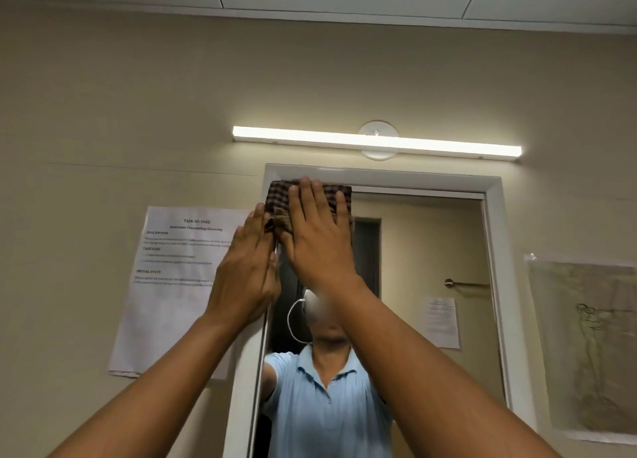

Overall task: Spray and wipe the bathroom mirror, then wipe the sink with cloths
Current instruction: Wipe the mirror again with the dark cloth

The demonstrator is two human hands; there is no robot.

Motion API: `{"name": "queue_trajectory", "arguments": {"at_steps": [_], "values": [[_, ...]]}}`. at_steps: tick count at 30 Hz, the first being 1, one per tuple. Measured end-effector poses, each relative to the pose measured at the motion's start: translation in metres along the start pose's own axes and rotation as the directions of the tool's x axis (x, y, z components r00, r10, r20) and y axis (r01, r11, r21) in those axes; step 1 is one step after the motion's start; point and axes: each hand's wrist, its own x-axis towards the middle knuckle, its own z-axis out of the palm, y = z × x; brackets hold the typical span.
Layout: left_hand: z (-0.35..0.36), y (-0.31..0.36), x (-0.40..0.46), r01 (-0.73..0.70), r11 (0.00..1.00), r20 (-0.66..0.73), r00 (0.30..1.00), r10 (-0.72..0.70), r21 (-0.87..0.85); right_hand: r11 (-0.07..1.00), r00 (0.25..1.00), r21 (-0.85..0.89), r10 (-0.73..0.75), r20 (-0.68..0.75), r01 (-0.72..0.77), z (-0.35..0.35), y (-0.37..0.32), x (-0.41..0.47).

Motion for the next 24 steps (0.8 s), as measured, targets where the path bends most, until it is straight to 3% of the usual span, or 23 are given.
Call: {"name": "queue_trajectory", "arguments": {"at_steps": [4,10,17,24], "values": [[0.002,-0.004,-0.002,-0.016,1.000,0.002,1.000,0.016,-0.014,0.994,0.994,-0.015,-0.112,0.003,0.112,0.002,0.005,-0.015],[0.002,-0.004,-0.002,-0.011,0.992,0.036,0.999,0.007,0.129,0.966,0.973,-0.114,-0.228,0.041,0.231,-0.004,0.048,-0.048],[0.003,-0.005,-0.003,-0.003,0.986,0.041,0.999,-0.004,0.164,0.999,1.000,-0.042,-0.005,-0.007,0.004,-0.030,0.126,-0.060],[0.005,-0.007,-0.002,0.006,0.983,0.035,0.999,-0.013,0.186,0.976,0.974,0.014,0.219,-0.065,-0.218,-0.031,0.172,-0.098]]}}
